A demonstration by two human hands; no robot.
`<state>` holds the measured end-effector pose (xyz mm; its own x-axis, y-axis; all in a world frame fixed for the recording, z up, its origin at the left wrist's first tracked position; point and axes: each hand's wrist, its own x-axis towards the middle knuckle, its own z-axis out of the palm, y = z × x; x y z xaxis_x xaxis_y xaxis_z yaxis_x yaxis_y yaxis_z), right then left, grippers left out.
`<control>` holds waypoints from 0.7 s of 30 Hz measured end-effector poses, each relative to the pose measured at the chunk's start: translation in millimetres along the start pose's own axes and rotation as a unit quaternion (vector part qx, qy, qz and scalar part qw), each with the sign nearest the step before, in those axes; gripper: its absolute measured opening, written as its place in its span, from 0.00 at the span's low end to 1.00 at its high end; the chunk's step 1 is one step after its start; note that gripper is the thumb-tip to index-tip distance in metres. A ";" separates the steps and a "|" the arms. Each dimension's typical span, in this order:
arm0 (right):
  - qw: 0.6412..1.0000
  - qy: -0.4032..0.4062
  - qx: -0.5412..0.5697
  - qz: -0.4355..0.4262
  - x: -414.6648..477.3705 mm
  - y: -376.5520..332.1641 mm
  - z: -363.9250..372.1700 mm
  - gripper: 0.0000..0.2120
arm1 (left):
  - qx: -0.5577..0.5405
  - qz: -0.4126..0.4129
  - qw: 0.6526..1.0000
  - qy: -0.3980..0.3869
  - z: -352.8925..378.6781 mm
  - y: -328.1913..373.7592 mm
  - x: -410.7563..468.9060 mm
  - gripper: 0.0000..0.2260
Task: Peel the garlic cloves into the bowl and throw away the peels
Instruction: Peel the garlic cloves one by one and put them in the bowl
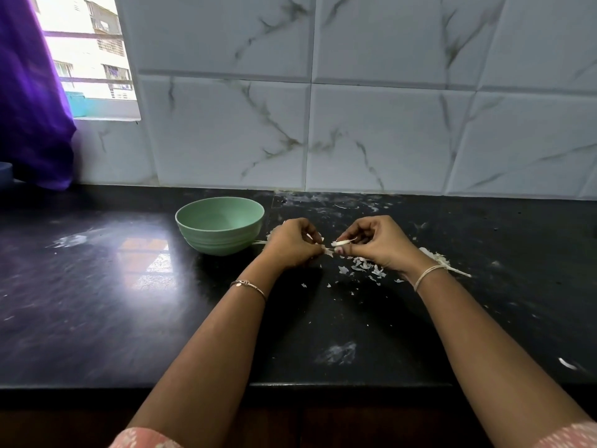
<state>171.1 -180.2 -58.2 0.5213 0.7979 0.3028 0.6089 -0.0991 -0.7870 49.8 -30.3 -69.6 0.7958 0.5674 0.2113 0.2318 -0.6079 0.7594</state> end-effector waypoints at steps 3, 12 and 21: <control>1.000 -0.024 0.010 0.005 -2.8 -0.8 -3.3 0.06 | 0.145 0.008 0.989 0.036 -0.5 -3.2 -2.0 0.04; 0.975 -0.122 -0.181 -0.033 3.1 -49.1 -31.7 0.04 | 0.165 -0.009 0.981 0.104 -2.3 0.3 -3.5 0.08; 0.876 -0.196 -0.438 -0.053 3.1 -55.4 6.2 0.01 | 0.187 -0.009 0.975 0.121 1.6 2.5 -4.5 0.09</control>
<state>135.2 -168.6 -17.0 0.2940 0.9558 0.0057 0.9558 -0.2940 0.0012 47.7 -35.3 -69.6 0.6451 0.6672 0.3724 0.4692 -0.7306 0.4961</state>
